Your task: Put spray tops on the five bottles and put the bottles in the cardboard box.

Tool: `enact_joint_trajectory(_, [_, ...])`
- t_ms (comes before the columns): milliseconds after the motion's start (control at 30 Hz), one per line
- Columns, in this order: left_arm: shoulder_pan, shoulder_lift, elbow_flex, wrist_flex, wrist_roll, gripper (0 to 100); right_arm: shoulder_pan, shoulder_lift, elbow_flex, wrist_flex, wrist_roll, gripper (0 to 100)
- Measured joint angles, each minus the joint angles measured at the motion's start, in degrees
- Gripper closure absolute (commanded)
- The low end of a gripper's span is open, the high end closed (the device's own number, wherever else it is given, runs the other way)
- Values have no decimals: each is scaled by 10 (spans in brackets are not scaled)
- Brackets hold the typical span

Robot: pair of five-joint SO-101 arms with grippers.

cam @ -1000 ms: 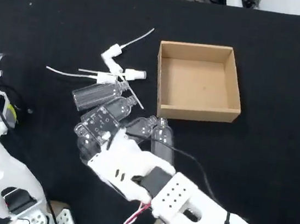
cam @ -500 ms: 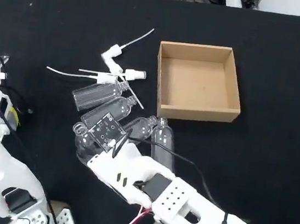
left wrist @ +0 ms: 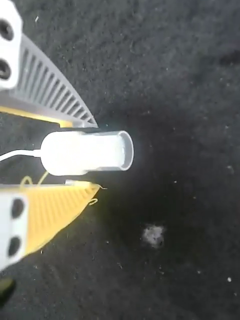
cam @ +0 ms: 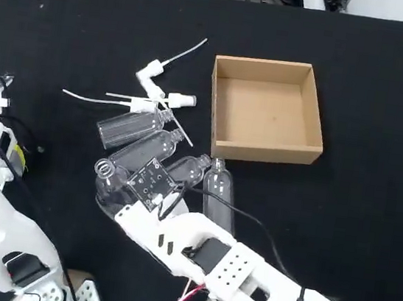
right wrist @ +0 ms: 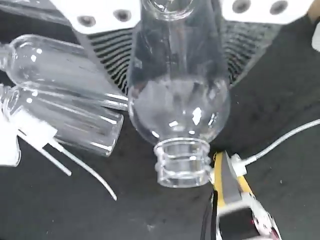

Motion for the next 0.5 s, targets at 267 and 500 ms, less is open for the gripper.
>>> enact_joint_trajectory(267, [0, 0, 0, 0, 0, 830, -41, 101, -109, -4, 0, 983])
enact_joint_trajectory(500, [0, 0, 0, 0, 0, 830, -47, 297, -220, -13, 0, 988])
